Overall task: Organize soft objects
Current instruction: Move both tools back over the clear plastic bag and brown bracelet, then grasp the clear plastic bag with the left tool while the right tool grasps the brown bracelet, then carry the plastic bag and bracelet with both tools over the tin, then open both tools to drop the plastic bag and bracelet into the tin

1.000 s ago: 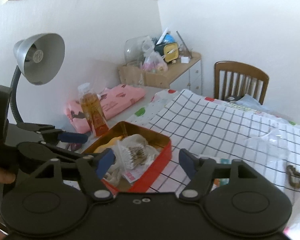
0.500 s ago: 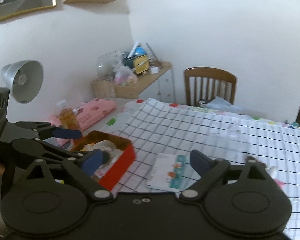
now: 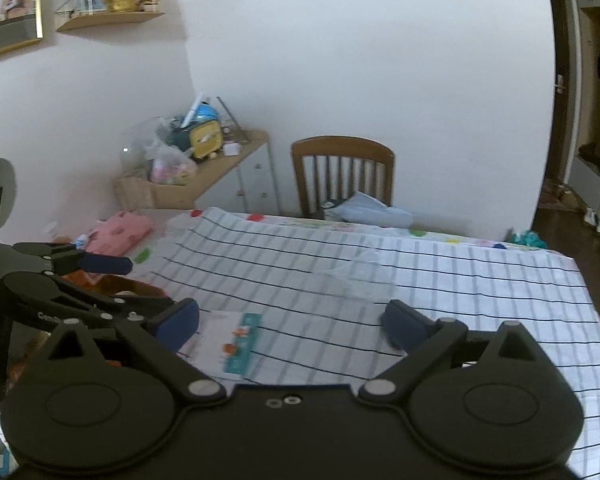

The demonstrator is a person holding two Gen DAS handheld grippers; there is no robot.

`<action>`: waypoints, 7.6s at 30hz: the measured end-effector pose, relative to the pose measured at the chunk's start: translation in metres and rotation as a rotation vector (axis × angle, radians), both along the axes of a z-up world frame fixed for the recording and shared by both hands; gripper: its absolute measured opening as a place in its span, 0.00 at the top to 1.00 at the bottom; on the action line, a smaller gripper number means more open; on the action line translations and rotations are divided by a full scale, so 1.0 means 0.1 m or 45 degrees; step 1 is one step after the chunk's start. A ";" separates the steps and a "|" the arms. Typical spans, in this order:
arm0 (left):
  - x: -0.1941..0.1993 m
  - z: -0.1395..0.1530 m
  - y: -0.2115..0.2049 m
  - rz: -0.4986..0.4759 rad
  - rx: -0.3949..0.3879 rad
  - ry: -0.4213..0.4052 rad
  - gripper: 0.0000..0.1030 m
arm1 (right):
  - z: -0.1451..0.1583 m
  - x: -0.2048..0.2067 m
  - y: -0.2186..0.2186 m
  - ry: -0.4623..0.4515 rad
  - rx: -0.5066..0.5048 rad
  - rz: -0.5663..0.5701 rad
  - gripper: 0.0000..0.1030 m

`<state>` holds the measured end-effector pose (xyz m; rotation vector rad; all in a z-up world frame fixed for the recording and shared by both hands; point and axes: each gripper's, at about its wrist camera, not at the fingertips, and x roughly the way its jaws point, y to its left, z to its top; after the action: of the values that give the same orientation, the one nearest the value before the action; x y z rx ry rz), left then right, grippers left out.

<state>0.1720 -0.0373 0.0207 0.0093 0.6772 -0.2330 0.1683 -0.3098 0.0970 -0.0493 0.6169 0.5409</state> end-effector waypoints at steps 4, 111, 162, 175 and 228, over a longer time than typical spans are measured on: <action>0.22 -0.02 -0.09 -0.022 0.026 0.022 0.04 | 0.01 0.19 -0.17 0.032 -0.039 -0.005 0.03; 1.83 -0.76 -0.37 0.101 0.014 0.166 0.97 | -0.67 1.69 -0.24 0.259 -0.272 0.232 0.87; -0.38 -0.55 2.27 0.688 -0.070 0.209 0.97 | -0.69 0.30 2.74 0.294 -0.196 0.599 0.87; -0.10 -0.93 2.38 0.762 -0.120 0.298 0.97 | -1.10 0.36 3.21 0.376 -0.238 0.573 0.87; -0.64 -0.52 2.14 0.579 0.005 0.131 0.35 | -0.65 -0.12 2.39 0.213 -0.036 0.461 0.40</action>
<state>0.1083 0.1769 -0.0309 -0.1527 0.7630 0.2061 0.1566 -0.0705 0.0319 -0.1452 0.7851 0.8930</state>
